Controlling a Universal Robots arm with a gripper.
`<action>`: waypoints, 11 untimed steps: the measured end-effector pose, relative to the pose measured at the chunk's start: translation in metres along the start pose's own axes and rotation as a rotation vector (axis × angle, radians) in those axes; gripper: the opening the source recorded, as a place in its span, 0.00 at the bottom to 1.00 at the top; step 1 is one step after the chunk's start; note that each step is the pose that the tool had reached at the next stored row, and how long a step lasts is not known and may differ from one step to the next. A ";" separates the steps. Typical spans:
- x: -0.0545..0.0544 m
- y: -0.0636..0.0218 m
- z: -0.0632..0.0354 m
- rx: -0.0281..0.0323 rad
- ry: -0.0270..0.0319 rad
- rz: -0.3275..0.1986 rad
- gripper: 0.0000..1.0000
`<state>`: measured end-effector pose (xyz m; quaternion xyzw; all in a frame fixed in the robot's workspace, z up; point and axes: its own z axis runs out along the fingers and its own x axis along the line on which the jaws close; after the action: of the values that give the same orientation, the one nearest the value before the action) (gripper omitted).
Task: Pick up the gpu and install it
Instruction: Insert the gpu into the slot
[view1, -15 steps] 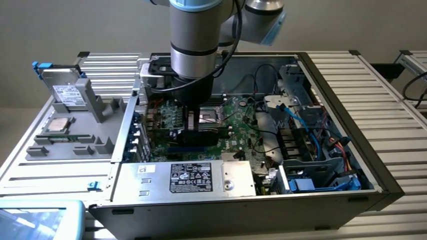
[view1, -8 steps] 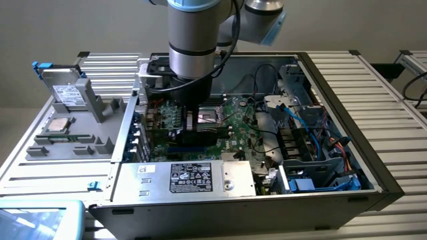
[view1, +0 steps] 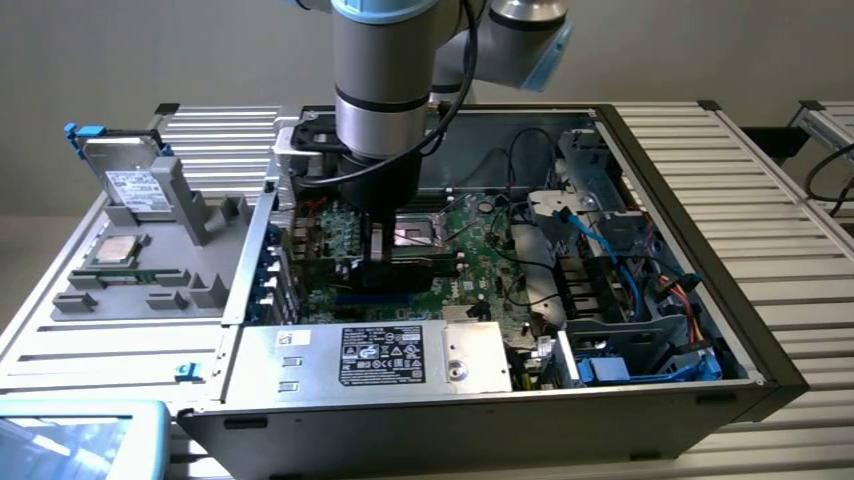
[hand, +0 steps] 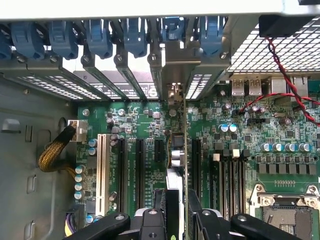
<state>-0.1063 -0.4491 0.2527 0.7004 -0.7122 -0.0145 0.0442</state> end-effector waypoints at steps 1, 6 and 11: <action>0.000 0.0000 0.0000 0.0000 0.0000 0.000 0.28; 0.000 0.0005 0.0000 0.0008 0.0009 0.000 0.28; 0.000 0.0021 0.0002 0.0047 0.0089 0.001 0.28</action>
<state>-0.1085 -0.4491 0.2527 0.7002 -0.7124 -0.0097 0.0457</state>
